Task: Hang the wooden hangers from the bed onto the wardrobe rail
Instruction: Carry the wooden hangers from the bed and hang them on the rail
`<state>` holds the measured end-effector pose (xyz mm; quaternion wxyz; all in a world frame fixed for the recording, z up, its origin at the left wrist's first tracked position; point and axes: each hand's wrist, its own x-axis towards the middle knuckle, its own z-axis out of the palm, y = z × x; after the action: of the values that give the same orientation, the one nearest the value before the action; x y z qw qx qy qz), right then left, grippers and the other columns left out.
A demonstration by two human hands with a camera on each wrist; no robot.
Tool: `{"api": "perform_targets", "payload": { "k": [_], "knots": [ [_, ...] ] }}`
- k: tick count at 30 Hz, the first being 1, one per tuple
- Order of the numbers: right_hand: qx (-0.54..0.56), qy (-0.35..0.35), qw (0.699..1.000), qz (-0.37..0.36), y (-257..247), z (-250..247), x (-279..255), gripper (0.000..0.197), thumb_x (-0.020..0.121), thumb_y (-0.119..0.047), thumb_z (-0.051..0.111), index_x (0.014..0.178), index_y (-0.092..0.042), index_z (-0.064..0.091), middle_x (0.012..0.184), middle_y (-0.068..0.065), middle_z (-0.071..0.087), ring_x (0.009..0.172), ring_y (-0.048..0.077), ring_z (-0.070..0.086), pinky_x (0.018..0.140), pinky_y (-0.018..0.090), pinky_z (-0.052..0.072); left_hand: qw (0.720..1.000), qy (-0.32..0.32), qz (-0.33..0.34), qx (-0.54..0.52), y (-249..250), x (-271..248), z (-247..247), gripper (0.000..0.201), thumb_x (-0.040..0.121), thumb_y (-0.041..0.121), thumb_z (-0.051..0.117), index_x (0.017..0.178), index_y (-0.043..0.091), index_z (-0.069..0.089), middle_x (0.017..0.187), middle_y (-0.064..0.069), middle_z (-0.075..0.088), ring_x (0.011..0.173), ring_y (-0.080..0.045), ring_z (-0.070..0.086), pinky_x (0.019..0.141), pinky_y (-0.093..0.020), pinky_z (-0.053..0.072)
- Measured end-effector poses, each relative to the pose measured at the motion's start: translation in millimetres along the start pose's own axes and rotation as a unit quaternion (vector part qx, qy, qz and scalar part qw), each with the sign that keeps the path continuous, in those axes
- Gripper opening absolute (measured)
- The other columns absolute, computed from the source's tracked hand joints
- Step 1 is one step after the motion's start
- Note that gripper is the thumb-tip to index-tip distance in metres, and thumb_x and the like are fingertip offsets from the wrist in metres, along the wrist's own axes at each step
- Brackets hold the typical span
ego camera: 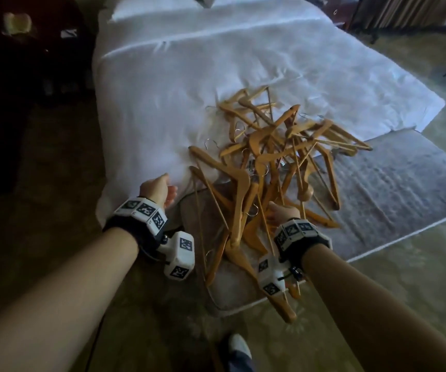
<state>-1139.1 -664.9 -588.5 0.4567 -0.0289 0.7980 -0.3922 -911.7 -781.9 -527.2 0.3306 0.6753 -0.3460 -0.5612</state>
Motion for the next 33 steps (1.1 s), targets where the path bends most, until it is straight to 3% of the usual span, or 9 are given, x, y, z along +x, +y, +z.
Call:
{"api": "perform_targets", "payload": {
  "k": [7,12,14,17,20,22,26,30,33],
  "knots": [
    [-0.215,-0.046,0.974,-0.043,30.5,53.6,78.0,0.037,0.087,-0.038,0.06,0.108,-0.007,0.06,0.096,0.009,0.063,0.096,0.027,0.062,0.086,0.036,0.05,1.0,0.01,-0.028,-0.006,-64.8,59.9,26.7,0.025,0.095,0.028,0.049,0.073,0.017,0.053,0.065,0.004,0.059,0.063,-0.008,0.051,0.063,-0.022,0.041],
    [-0.203,-0.105,0.974,0.008,60.0,89.4,116.5,0.073,0.083,-0.037,0.067,0.139,-0.005,0.032,0.131,0.012,0.052,0.117,0.028,0.054,0.08,0.031,0.046,0.999,0.018,-0.047,0.001,-109.7,87.3,39.9,0.022,0.095,0.03,0.05,0.077,0.019,0.055,0.077,0.004,0.059,0.072,-0.008,0.055,0.07,-0.024,0.045],
    [-0.199,-0.127,0.971,0.037,70.3,104.4,120.3,0.091,0.076,-0.037,0.075,0.144,-0.006,0.022,0.137,0.013,0.046,0.121,0.03,0.05,0.09,0.036,0.049,0.998,0.023,-0.053,0.0,-116.7,92.6,38.9,0.021,0.095,0.031,0.05,0.079,0.019,0.056,0.08,0.004,0.06,0.075,-0.009,0.056,0.071,-0.025,0.045],
    [-0.234,-0.139,0.961,0.047,74.7,114.2,126.5,0.075,0.074,-0.03,0.077,0.131,-0.009,0.034,0.121,0.012,0.053,0.108,0.03,0.056,0.088,0.037,0.051,0.998,0.023,-0.066,-0.004,-116.9,95.8,35.0,0.021,0.096,0.031,0.049,0.08,0.019,0.055,0.082,0.004,0.059,0.075,-0.008,0.055,0.069,-0.024,0.045],
    [-0.228,-0.198,0.951,0.066,56.6,110.7,114.9,0.018,0.086,-0.021,0.064,0.09,-0.006,0.055,0.08,0.007,0.06,0.067,0.018,0.06,0.048,0.018,0.049,0.997,0.038,-0.066,-0.007,-101.3,87.9,31.5,0.021,0.096,0.03,0.049,0.081,0.018,0.055,0.081,0.003,0.059,0.074,-0.009,0.055,0.069,-0.024,0.044],
    [-0.204,-0.207,0.954,0.07,36.7,103.3,95.8,0.019,0.087,-0.02,0.061,0.077,-0.007,0.052,0.067,0.004,0.054,0.055,0.014,0.053,0.039,0.015,0.046,0.997,0.044,-0.066,-0.01,-85.0,79.1,31.5,0.021,0.096,0.029,0.049,0.08,0.017,0.055,0.08,0.002,0.059,0.072,-0.009,0.055,0.068,-0.024,0.044],
    [-0.124,-0.233,0.961,0.078,-9.1,88.2,67.8,0.031,0.073,-0.033,0.069,0.09,-0.008,0.059,0.085,0.009,0.062,0.08,0.025,0.064,0.085,0.043,0.055,0.997,0.038,-0.063,-0.012,-43.3,54.7,37.1,0.019,0.095,0.027,0.051,0.081,0.016,0.055,0.079,0.001,0.059,0.071,-0.011,0.055,0.065,-0.026,0.044],
    [-0.151,-0.229,0.96,0.053,-25.0,85.4,103.6,0.071,0.036,-0.052,0.076,0.095,-0.013,0.067,0.106,0.011,0.069,0.098,0.03,0.065,0.091,0.044,0.05,0.999,0.014,-0.039,-0.031,4.2,28.6,39.2,0.019,0.093,0.029,0.054,0.082,0.014,0.057,0.08,-0.002,0.06,0.07,-0.014,0.057,0.067,-0.029,0.048],
    [-0.128,-0.25,0.959,0.041,-59.1,70.0,57.0,0.065,0.03,-0.041,0.08,0.086,-0.012,0.066,0.099,0.009,0.067,0.1,0.029,0.064,0.09,0.043,0.051,0.999,0.012,-0.025,-0.035,35.8,10.3,31.9,0.02,0.093,0.033,0.054,0.093,0.014,0.058,0.084,-0.003,0.06,0.075,-0.016,0.058,0.068,-0.032,0.05]
  ]
}}
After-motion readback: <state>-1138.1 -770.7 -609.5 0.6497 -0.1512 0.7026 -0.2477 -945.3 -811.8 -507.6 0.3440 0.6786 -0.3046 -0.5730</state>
